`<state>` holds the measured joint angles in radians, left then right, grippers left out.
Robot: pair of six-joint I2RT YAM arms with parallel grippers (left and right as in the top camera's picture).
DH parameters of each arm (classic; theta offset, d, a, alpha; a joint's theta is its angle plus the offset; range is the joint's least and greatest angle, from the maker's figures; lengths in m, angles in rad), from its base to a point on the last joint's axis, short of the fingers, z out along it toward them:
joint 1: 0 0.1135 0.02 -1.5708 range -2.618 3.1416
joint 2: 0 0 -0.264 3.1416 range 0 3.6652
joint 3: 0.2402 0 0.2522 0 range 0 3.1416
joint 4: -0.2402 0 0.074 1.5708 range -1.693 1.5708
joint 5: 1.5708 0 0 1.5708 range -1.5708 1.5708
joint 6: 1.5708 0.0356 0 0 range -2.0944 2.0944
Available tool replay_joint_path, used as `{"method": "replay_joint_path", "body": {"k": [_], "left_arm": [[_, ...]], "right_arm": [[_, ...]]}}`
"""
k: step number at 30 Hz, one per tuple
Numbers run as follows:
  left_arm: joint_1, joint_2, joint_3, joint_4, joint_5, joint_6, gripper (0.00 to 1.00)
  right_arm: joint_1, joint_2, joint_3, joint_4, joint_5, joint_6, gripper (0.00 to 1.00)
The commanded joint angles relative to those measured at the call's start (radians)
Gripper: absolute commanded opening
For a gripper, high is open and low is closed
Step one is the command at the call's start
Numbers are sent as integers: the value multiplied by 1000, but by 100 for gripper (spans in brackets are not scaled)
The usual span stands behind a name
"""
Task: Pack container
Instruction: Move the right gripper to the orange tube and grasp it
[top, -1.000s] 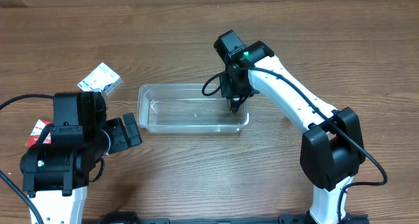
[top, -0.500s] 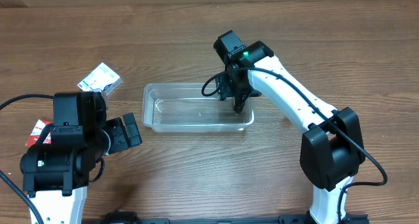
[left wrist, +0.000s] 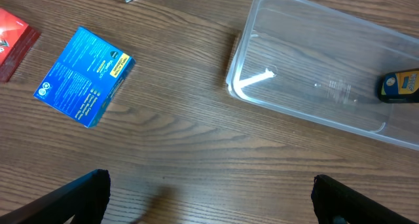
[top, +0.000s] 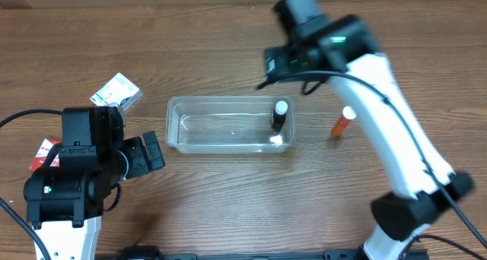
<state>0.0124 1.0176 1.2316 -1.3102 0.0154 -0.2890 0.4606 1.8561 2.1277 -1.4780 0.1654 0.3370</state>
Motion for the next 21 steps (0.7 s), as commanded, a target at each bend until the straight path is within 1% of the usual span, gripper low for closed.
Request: {"method": "replay_joint_path", "body": {"k": [1, 3, 9, 15, 21], "left_arm": [[-6, 3, 24, 0, 3, -3, 100], [-5, 3, 24, -2, 3, -3, 100], [-5, 3, 24, -2, 3, -3, 100], [-5, 3, 24, 0, 3, -3, 100], [-6, 3, 24, -2, 3, -3, 100]], "right_arm": [[-150, -27, 18, -68, 23, 42, 100], [-247, -23, -13, -106, -21, 40, 100], [-369, -23, -151, -102, -108, 17, 100], [-383, -23, -370, 5, -132, -13, 100], [-383, -19, -545, 113, -134, -12, 100]]}}
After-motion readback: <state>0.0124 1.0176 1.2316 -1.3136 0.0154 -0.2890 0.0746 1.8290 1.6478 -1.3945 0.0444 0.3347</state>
